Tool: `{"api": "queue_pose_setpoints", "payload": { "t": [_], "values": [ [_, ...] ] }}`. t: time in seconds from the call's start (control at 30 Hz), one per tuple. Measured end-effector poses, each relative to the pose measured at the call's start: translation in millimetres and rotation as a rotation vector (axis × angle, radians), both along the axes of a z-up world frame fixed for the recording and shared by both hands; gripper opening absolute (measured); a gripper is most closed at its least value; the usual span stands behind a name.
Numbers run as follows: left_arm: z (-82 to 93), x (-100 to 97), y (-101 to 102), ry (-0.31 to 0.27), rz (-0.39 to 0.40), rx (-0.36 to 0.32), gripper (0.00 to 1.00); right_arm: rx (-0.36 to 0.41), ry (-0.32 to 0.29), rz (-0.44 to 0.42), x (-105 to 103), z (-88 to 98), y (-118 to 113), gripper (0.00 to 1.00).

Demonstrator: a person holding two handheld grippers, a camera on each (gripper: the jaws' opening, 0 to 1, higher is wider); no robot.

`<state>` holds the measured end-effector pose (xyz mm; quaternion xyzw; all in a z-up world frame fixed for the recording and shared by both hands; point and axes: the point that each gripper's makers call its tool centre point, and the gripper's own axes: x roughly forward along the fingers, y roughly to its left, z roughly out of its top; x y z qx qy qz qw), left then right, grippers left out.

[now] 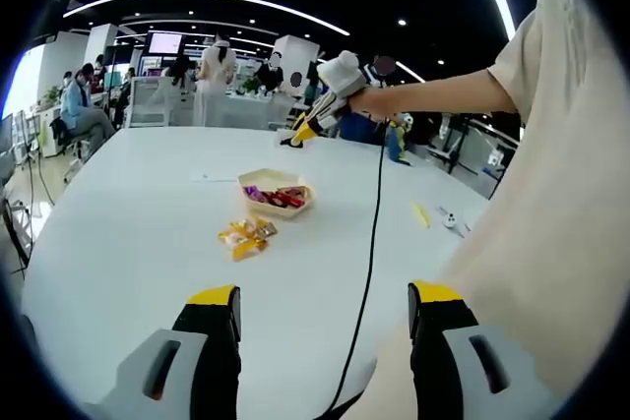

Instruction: Place the target food into the container with the food tongs after gripping and lifting it, then release it inside without dropping or visibly crushing the food.

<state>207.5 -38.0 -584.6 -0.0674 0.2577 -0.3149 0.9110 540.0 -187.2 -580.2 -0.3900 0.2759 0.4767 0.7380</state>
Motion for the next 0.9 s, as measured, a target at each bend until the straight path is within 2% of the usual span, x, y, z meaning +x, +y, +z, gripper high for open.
{"api": "queue_pose_setpoints", "payload": {
  "t": [0.9],
  "values": [
    [-0.4,0.9,0.4,0.004,0.007,0.001,0.70,0.003,-0.015,0.000,10.5,6.4,0.2,0.20]
  ]
}}
